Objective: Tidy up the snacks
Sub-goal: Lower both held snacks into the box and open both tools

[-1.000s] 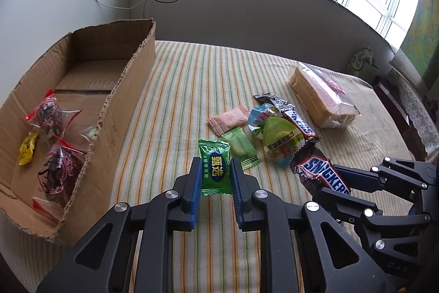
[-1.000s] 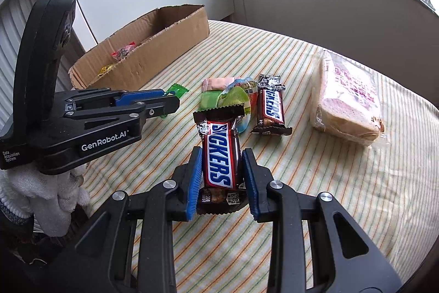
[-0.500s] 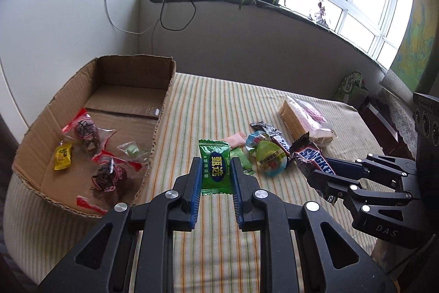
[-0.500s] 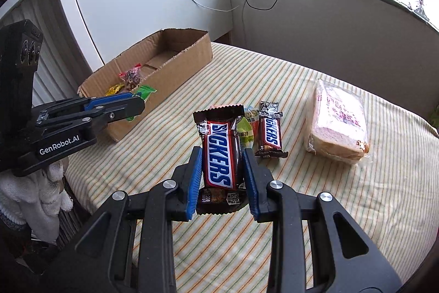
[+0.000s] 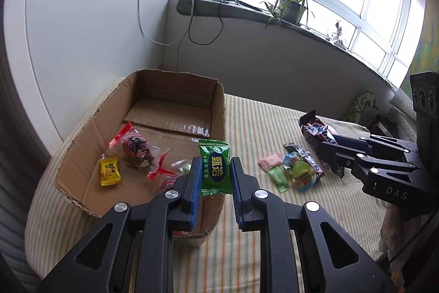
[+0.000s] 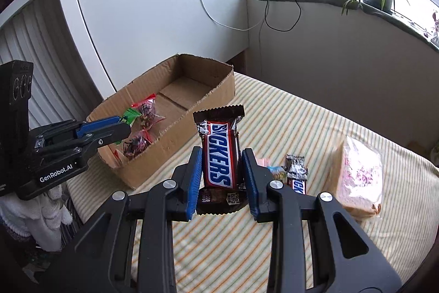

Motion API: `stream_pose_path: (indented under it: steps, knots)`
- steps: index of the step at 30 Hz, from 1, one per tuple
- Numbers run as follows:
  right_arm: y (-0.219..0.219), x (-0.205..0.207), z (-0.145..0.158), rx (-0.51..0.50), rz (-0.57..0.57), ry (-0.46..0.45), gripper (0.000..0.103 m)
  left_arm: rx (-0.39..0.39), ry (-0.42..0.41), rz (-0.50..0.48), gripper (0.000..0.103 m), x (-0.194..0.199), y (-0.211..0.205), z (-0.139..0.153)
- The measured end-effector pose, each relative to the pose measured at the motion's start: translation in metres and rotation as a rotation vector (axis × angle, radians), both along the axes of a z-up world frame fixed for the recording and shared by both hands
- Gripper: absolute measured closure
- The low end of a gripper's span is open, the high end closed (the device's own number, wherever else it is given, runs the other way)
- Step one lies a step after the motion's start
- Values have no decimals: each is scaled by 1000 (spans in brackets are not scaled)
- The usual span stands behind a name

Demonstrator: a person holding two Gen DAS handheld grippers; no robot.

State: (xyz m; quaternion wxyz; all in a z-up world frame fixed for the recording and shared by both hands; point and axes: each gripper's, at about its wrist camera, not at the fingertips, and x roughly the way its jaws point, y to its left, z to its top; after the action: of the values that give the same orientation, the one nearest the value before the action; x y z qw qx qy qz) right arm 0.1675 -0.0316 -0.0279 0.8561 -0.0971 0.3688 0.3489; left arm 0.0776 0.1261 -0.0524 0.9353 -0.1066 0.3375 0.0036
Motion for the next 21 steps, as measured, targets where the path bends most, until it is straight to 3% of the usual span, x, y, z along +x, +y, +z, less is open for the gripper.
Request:
stream_pose_path:
  steps: [14,21]
  knots:
    - [74,41,-3,-39,54,-4,73,-16,9,77,84,35,70,10]
    - [102,59,-14,-49,73,21,73,0,29,92,85,54,85,8]
